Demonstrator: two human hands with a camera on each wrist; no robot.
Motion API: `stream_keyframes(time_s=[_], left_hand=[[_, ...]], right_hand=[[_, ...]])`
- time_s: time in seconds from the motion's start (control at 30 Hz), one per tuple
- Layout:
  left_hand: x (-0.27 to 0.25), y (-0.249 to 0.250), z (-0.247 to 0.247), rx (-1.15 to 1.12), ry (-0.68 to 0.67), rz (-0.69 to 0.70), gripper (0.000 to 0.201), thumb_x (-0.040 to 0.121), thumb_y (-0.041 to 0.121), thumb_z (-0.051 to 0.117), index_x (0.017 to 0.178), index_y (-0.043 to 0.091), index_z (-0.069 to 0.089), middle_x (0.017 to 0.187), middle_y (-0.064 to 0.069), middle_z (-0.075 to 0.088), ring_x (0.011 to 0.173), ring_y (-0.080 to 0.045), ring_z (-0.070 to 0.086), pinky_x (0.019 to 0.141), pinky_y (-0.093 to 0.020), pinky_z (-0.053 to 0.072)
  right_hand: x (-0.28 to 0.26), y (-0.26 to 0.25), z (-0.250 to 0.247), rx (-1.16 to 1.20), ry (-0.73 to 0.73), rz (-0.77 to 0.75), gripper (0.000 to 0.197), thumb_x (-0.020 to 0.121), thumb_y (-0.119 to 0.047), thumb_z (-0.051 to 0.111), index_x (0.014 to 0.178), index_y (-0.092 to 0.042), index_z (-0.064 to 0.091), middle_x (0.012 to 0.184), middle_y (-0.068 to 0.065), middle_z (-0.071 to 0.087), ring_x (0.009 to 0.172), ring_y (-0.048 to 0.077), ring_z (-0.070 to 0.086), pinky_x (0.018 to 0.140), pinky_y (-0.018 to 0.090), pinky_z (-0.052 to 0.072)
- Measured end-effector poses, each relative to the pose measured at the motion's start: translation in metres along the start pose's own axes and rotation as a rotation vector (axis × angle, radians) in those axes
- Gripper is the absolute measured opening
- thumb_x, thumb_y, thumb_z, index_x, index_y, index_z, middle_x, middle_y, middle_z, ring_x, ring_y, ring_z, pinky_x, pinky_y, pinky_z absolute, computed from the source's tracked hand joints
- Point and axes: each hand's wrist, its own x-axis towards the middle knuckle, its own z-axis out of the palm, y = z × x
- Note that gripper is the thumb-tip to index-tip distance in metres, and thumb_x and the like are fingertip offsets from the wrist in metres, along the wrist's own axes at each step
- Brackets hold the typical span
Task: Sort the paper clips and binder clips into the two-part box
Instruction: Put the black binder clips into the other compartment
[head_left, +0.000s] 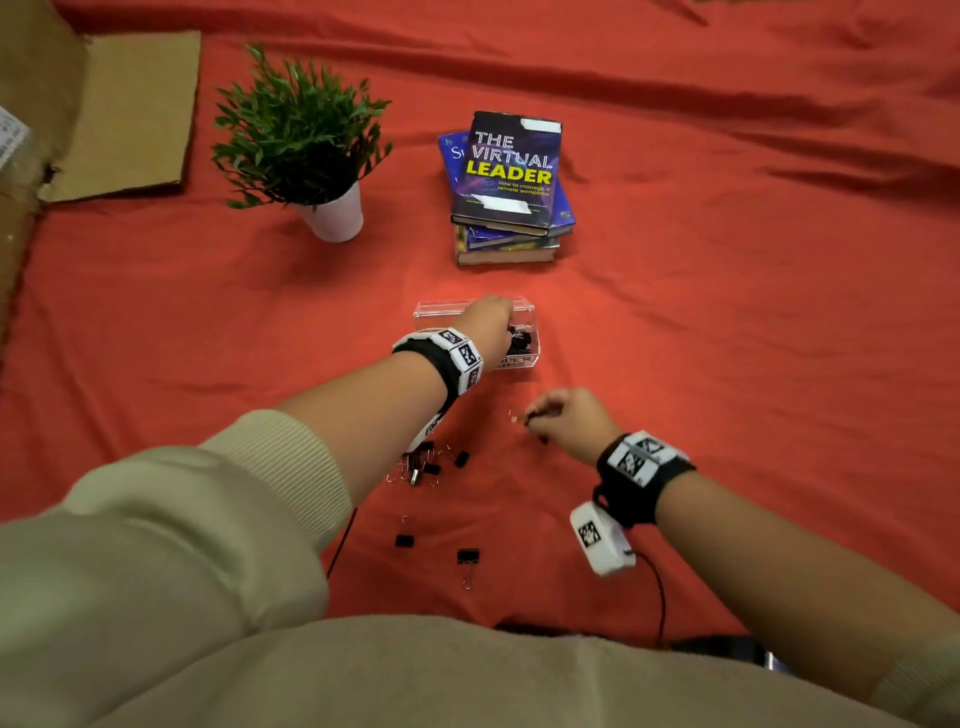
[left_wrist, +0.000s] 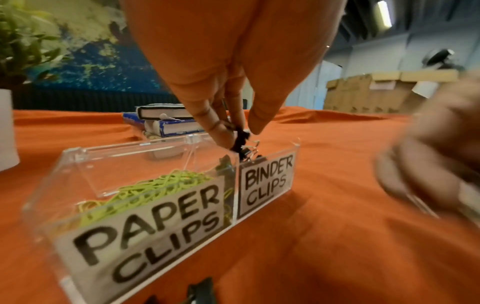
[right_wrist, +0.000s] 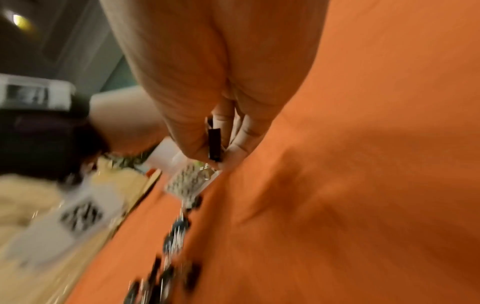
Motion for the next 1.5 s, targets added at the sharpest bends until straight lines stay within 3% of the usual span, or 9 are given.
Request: stream_keyframes(time_s=[0.13, 0.27, 0.53, 0.77, 1.03, 1.13, 1.27, 1.4, 1.5], left_hand=[[-0.014, -0.004, 0.007, 0.082, 0.015, 0.085, 0.027, 0.087, 0.007, 0.048, 0.111, 0.003, 0.062, 0.116, -0.016, 0.062, 0.113, -0.033, 0.052, 0.098, -0.040, 0.042], [-0.051, -0.019, 0.007, -0.037, 0.115, 0.086, 0.024, 0.086, 0.010, 0.051, 0.107, 0.009, 0.064, 0.110, -0.011, 0.062, 0.108, -0.027, 0.053, 0.094, -0.037, 0.043], [-0.143, -0.072, 0.041, 0.091, -0.128, 0.006, 0.024, 0.087, 0.023, 0.056, 0.109, 0.013, 0.060, 0.114, -0.006, 0.053, 0.110, -0.025, 0.052, 0.089, -0.034, 0.046], [-0.159, -0.075, 0.061, 0.167, -0.092, 0.020, 0.031, 0.086, 0.032, 0.060, 0.108, 0.010, 0.058, 0.113, -0.008, 0.054, 0.114, -0.026, 0.048, 0.096, -0.037, 0.042], [-0.169, -0.077, 0.056, 0.083, -0.037, 0.045, 0.027, 0.078, 0.016, 0.056, 0.105, 0.012, 0.055, 0.109, -0.006, 0.055, 0.107, -0.025, 0.049, 0.092, -0.031, 0.039], [-0.182, -0.084, 0.052, -0.069, -0.049, 0.041, 0.035, 0.078, 0.012, 0.057, 0.113, 0.013, 0.056, 0.109, -0.004, 0.055, 0.103, -0.020, 0.054, 0.091, -0.030, 0.044], [-0.211, -0.099, 0.055, -0.068, -0.182, 0.082, 0.039, 0.081, 0.015, 0.056, 0.120, 0.016, 0.057, 0.108, -0.002, 0.052, 0.100, -0.018, 0.054, 0.091, -0.032, 0.046], [-0.231, -0.103, 0.061, 0.028, -0.261, 0.158, 0.044, 0.082, 0.016, 0.053, 0.126, 0.021, 0.054, 0.110, -0.002, 0.049, 0.103, -0.018, 0.052, 0.086, -0.030, 0.045], [-0.233, -0.102, 0.064, 0.108, -0.292, 0.178, 0.042, 0.083, 0.014, 0.049, 0.124, 0.021, 0.054, 0.110, -0.005, 0.047, 0.104, -0.022, 0.050, 0.083, -0.036, 0.048]], right_hand=[[0.039, -0.033, -0.032, 0.022, 0.145, -0.037, 0.022, 0.075, 0.007, 0.063, 0.068, -0.014, 0.063, 0.057, 0.003, 0.059, 0.040, -0.004, 0.052, 0.052, 0.017, 0.045], [0.069, -0.057, -0.033, -0.286, 0.208, -0.096, 0.012, 0.073, -0.004, 0.063, 0.083, -0.004, 0.070, 0.081, 0.015, 0.070, 0.074, 0.025, 0.064, 0.071, 0.032, 0.050], [0.059, -0.069, -0.004, -0.649, 0.128, -0.347, 0.027, 0.080, -0.008, 0.057, 0.107, -0.003, 0.061, 0.111, 0.014, 0.055, 0.109, 0.031, 0.049, 0.094, 0.039, 0.043], [0.005, -0.039, 0.076, -0.688, -0.285, -0.338, 0.020, 0.081, -0.018, 0.060, 0.098, -0.006, 0.060, 0.106, 0.014, 0.056, 0.100, 0.030, 0.055, 0.086, 0.036, 0.044], [-0.010, -0.027, 0.074, -0.583, -0.351, -0.338, 0.026, 0.075, -0.007, 0.060, 0.101, -0.005, 0.059, 0.102, 0.012, 0.060, 0.093, 0.027, 0.058, 0.081, 0.031, 0.043], [-0.034, -0.025, 0.072, -0.598, -0.528, -0.424, 0.024, 0.077, -0.009, 0.062, 0.101, -0.007, 0.063, 0.096, 0.007, 0.058, 0.085, 0.019, 0.055, 0.074, 0.027, 0.043], [-0.065, -0.014, 0.083, -0.741, -0.753, -0.600, 0.024, 0.079, -0.005, 0.058, 0.102, -0.006, 0.066, 0.101, 0.013, 0.054, 0.091, 0.026, 0.053, 0.081, 0.033, 0.043], [-0.073, -0.004, 0.091, -0.878, -0.753, -0.652, 0.032, 0.091, -0.010, 0.049, 0.121, -0.005, 0.057, 0.116, 0.015, 0.048, 0.108, 0.029, 0.048, 0.087, 0.035, 0.039], [-0.074, 0.001, 0.089, -0.968, -0.728, -0.660, 0.027, 0.094, -0.014, 0.042, 0.118, -0.004, 0.053, 0.118, 0.014, 0.043, 0.105, 0.031, 0.048, 0.084, 0.039, 0.044]])
